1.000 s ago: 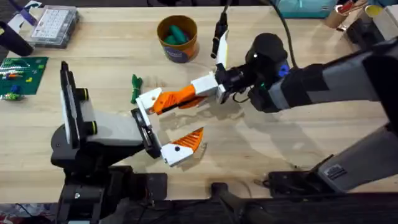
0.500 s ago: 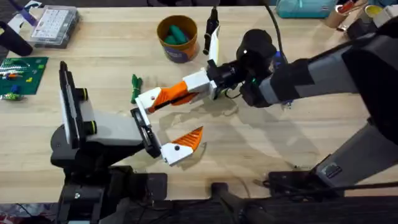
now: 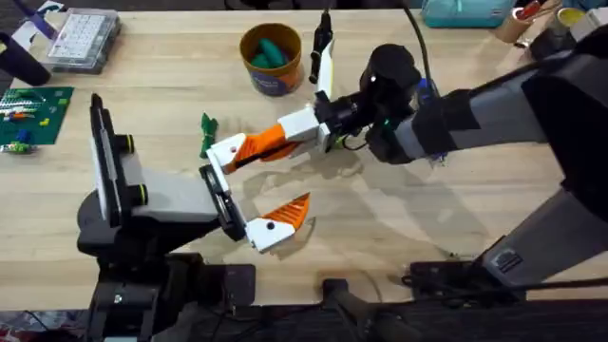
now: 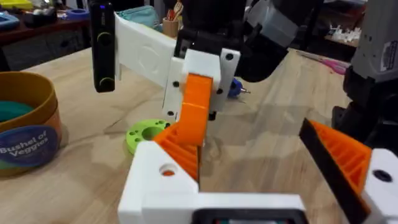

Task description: Pick up the gripper from the table and insert it into the empty holder that is missing its gripper. Then pick up a screw, insert it into the mounting hole, and use the screwdriver to tighten it. Finally, clean up the table by picking up the vegetable and placing it into the bucket.

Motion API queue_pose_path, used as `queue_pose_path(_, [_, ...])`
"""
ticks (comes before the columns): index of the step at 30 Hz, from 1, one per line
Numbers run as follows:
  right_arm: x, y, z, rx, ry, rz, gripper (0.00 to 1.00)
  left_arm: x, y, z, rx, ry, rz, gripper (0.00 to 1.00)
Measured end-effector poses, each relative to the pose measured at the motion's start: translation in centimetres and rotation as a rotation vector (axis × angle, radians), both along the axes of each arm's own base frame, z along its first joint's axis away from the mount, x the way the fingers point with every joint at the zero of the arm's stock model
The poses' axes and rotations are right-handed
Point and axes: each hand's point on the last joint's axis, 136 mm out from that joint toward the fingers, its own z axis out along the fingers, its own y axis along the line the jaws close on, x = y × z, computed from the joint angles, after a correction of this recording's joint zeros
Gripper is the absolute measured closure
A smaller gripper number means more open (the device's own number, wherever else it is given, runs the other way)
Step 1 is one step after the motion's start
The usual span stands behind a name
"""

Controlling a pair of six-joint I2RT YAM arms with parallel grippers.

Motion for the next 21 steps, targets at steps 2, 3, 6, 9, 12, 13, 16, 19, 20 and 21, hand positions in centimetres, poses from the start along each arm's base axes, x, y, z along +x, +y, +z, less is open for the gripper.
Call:
queue_pose_path(2, [0.00,0.00,0.01,0.000,0.000,0.000,0.991,0.00,0.00,0.00,0.000,0.000,0.000,0.015])
queue_pose_path(3, [0.00,0.00,0.01,0.000,0.000,0.000,0.991,0.00,0.00,-0.01,0.000,0.000,0.000,0.015])
queue_pose_path(6, [0.00,0.00,0.00,0.000,0.000,0.000,0.991,0.00,0.00,-0.02,0.000,0.000,0.000,0.014])
queue_pose_path(9, [0.00,0.00,0.00,0.000,0.000,0.000,0.991,0.00,0.00,0.00,0.000,0.000,0.000,0.014])
queue_pose_path(12, [0.00,0.00,0.01,0.000,0.000,0.000,0.991,0.00,0.00,0.00,0.000,0.000,0.000,0.014])
queue_pose_path(13, [0.00,0.00,0.01,0.000,0.000,0.000,0.991,0.00,0.00,0.00,0.000,0.000,0.000,0.014])
queue_pose_path(16, [0.00,0.00,-0.02,-0.002,0.004,0.000,0.902,0.02,0.01,-0.01,0.000,0.000,0.001,0.014])
queue_pose_path(19, [0.06,0.22,-0.10,-0.001,0.001,-0.005,0.579,-0.17,-0.09,0.00,-0.001,0.001,-0.011,0.014])
queue_pose_path(20, [0.04,0.31,-0.15,-0.001,0.001,-0.005,0.435,-0.22,-0.12,-0.01,-0.001,0.002,-0.014,0.014])
queue_pose_path(21, [0.05,0.36,-0.18,-0.001,0.002,-0.006,0.285,-0.24,-0.13,0.00,-0.002,0.002,-0.015,0.014])
